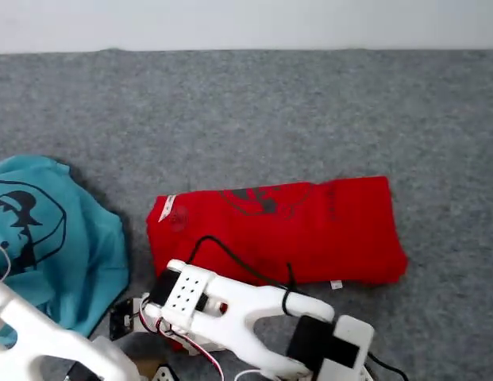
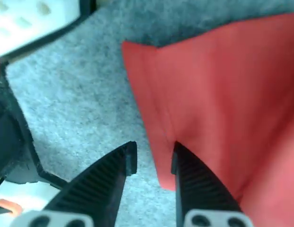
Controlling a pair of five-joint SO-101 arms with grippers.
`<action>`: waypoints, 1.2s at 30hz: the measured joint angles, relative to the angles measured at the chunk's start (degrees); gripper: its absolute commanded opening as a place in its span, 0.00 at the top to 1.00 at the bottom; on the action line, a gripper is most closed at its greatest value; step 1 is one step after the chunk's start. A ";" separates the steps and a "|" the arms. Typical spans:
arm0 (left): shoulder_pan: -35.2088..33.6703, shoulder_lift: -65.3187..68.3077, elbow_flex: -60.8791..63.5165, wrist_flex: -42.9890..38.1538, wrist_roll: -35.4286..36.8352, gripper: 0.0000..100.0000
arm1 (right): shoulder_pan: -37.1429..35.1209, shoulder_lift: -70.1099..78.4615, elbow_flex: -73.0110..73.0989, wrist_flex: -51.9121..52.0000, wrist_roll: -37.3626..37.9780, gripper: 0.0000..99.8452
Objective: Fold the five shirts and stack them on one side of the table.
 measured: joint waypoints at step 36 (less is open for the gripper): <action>0.26 0.00 0.00 0.00 0.00 0.95 | 14.24 9.05 -29.19 15.56 4.22 0.99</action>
